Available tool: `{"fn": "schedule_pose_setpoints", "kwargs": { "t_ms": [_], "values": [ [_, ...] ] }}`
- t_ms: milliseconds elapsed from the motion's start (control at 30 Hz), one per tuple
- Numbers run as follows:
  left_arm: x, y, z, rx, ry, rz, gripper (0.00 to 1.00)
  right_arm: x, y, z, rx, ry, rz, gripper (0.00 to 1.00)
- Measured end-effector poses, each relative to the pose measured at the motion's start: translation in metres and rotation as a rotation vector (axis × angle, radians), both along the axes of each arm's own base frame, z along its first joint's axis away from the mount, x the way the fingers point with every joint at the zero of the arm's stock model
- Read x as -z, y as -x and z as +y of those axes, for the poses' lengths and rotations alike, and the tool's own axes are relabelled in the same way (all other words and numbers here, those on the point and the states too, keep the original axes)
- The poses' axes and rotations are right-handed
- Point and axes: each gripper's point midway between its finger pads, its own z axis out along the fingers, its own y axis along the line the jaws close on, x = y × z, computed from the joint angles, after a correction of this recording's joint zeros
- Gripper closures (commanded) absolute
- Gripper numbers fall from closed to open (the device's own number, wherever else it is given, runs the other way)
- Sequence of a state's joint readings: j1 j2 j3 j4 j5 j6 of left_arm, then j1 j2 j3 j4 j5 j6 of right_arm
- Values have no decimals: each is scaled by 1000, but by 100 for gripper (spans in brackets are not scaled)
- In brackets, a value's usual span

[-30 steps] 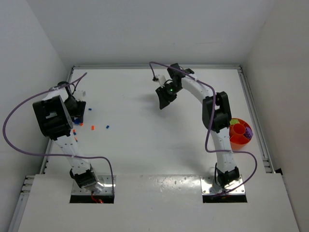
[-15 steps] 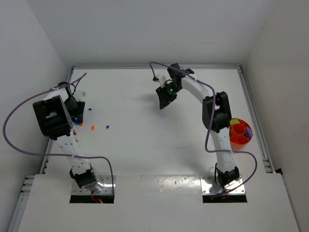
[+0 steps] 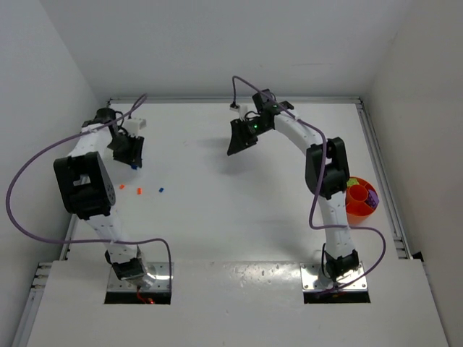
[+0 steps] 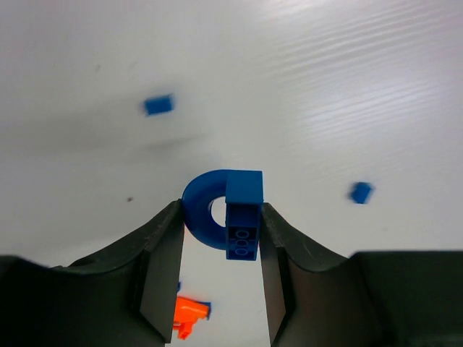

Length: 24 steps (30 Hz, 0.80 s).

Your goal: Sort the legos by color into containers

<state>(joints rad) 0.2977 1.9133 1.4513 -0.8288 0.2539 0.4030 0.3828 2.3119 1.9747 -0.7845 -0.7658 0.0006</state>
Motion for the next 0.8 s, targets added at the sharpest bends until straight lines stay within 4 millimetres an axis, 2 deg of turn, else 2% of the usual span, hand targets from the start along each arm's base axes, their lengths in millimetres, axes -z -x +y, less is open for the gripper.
{"fn": "schedule_pose_setpoints", "kwargs": {
  "t_ms": [133, 200, 233, 367, 433, 467, 567, 700, 800],
  "values": [
    [-39, -13, -55, 121, 53, -112, 67, -26, -5, 20, 90, -134, 88, 53],
    [-52, -15, -81, 167, 93, -143, 67, -39, -7, 30, 138, -218, 149, 53],
    [-60, -16, -100, 205, 115, -162, 67, -46, -9, 35, 162, -263, 190, 53],
    [-77, -15, -157, 306, 212, -191, 67, -70, -18, 51, 218, -408, 302, 48],
    [-83, -10, -179, 346, 263, -196, 67, -84, -23, 57, 220, -469, 333, 40],
    [-87, -8, -188, 361, 286, -199, 67, -90, -26, 60, 216, -499, 344, 37],
    [-100, -7, -205, 385, 329, -232, 68, -100, -28, 64, 199, -550, 370, 35],
    [-116, -9, -221, 402, 366, -283, 68, -98, -22, 65, 189, -566, 415, 31],
    [-120, -8, -235, 428, 378, -296, 68, -93, -16, 67, 176, -562, 455, 29]
  ]
}}
